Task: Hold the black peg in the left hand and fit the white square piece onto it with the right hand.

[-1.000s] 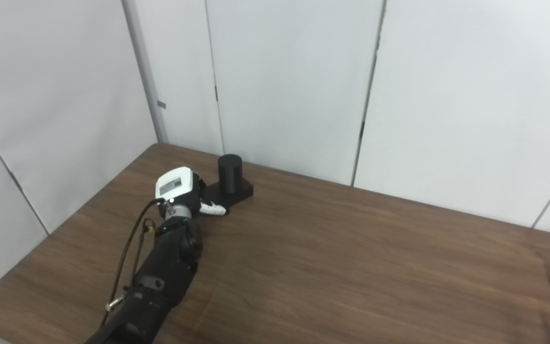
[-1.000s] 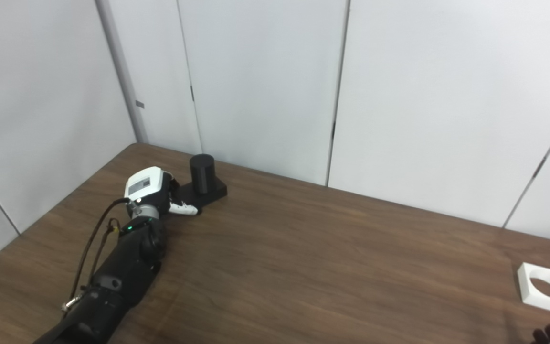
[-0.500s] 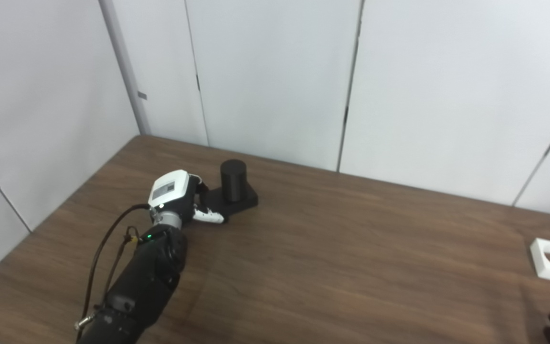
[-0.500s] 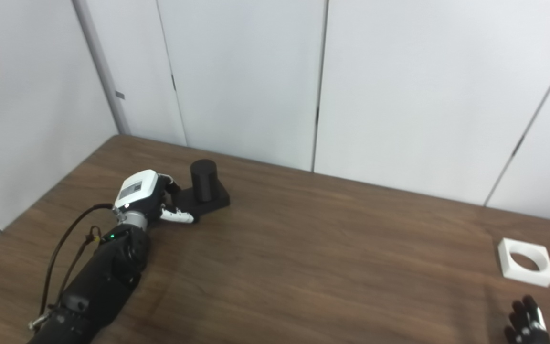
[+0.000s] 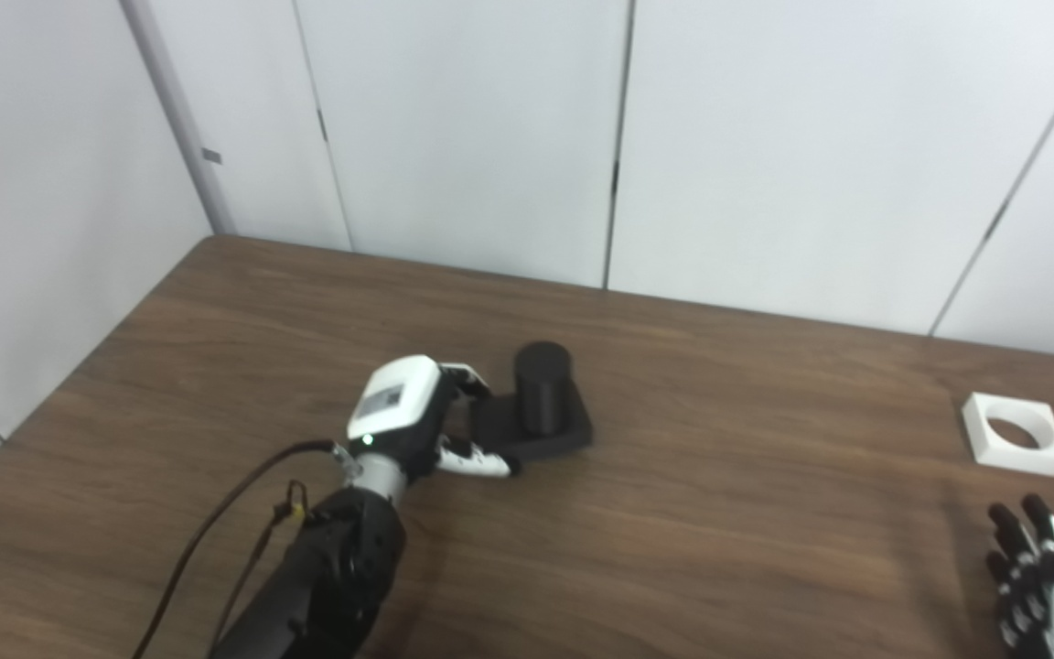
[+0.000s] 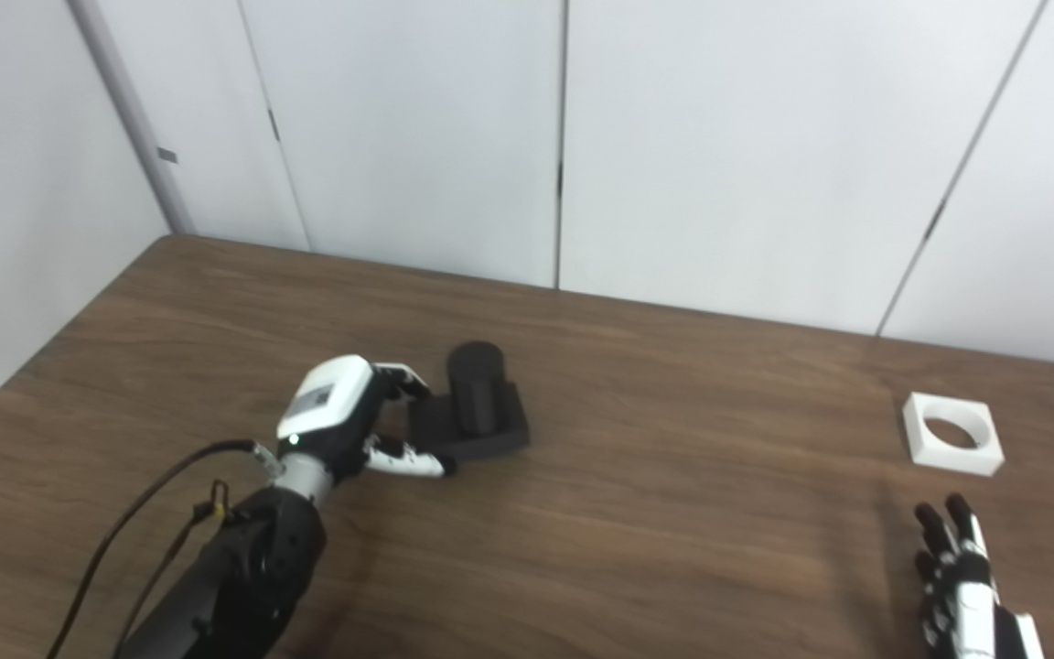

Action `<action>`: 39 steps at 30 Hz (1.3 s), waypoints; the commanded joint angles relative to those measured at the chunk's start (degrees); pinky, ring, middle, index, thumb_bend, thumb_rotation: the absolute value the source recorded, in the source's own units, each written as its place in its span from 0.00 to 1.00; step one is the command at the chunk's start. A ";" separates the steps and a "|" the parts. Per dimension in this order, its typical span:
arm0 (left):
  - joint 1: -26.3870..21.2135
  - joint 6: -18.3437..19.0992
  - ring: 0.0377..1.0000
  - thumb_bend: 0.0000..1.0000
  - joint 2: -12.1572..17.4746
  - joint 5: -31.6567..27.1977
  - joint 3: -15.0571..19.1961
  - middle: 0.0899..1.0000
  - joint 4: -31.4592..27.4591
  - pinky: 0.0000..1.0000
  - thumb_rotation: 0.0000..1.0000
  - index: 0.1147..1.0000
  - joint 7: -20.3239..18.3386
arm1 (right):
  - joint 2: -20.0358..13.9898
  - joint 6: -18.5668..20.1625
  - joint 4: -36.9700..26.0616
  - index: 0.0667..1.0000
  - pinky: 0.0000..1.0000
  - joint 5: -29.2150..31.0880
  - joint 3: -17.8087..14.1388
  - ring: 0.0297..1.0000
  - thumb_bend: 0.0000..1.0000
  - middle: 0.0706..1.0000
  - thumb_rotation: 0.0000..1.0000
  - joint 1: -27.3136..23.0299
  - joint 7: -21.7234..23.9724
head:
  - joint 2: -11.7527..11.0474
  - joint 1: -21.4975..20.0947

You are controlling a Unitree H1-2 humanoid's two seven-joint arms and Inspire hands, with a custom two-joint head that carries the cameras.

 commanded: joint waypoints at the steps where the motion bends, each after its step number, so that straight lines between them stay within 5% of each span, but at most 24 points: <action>1: 0.49 -1.23 0.72 0.51 -1.96 0.06 -2.41 0.71 -2.94 0.61 0.05 0.42 -2.46 | 1.44 -1.11 -0.82 1.00 1.00 -0.17 0.64 1.00 0.57 0.94 1.00 0.08 0.26 | 0.41 -0.66; 7: 3.81 -3.19 0.71 0.51 -4.27 1.07 -6.11 0.71 -6.47 0.62 0.05 0.42 -3.99 | 2.54 -0.27 -1.90 0.98 1.00 -0.61 1.63 1.00 0.60 0.93 1.00 0.00 -0.90 | 1.75 -4.17; 13: 7.57 -8.23 0.70 0.51 -3.04 3.21 -9.40 0.70 -8.09 0.59 0.05 0.42 -4.10 | 3.66 2.80 -4.07 0.97 1.00 0.09 2.84 1.00 0.62 0.90 0.98 -0.09 -2.50 | 3.16 -8.07; 24: 13.11 -11.91 0.76 0.51 -1.27 3.05 -8.80 0.73 -12.79 0.65 0.05 0.42 -7.42 | 3.65 4.24 -5.62 0.98 1.00 -2.92 5.67 1.00 0.60 0.91 1.00 -0.78 -4.68 | 5.58 -12.55; 39: 17.81 -15.06 0.76 0.51 -2.36 12.66 -10.24 0.72 -14.17 0.68 0.04 0.42 -7.87 | 3.73 6.19 -7.21 0.98 1.00 -4.09 6.34 0.99 0.58 0.90 1.00 -1.14 -6.05 | 7.43 -12.89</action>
